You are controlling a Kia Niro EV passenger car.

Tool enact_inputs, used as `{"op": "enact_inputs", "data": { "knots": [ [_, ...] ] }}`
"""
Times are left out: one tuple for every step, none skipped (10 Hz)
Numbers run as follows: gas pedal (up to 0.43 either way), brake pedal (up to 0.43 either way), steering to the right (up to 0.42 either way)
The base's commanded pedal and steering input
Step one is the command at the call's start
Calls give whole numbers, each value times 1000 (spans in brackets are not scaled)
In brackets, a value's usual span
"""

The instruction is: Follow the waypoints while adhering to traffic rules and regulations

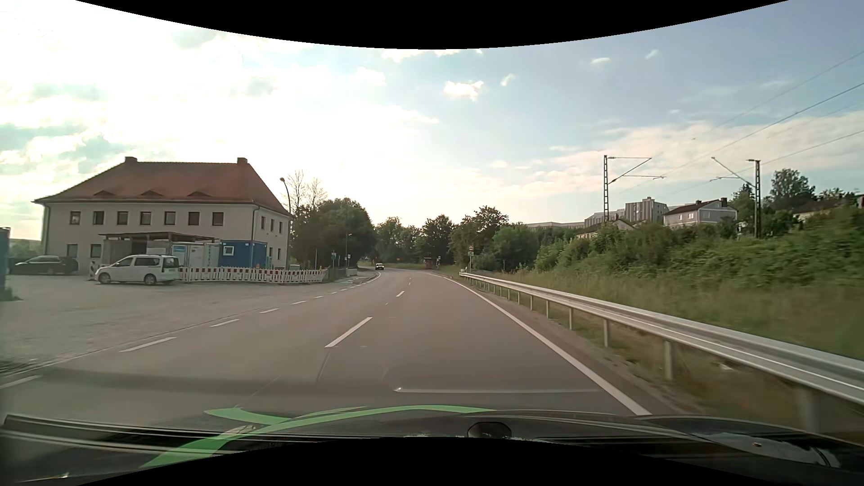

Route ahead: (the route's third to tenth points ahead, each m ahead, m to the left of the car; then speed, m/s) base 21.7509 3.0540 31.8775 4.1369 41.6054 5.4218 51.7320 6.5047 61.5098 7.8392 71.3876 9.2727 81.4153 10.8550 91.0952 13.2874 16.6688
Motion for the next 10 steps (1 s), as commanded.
{"op": "enact_inputs", "data": {
  "knots": [
    [138, 0, -18],
    [138, 0, -17],
    [138, 0, -17],
    [138, 0, -17],
    [150, 0, -17],
    [150, 0, -17],
    [150, 0, -17],
    [157, 0, -16],
    [177, 0, -15],
    [228, 0, -14]
  ]
}}
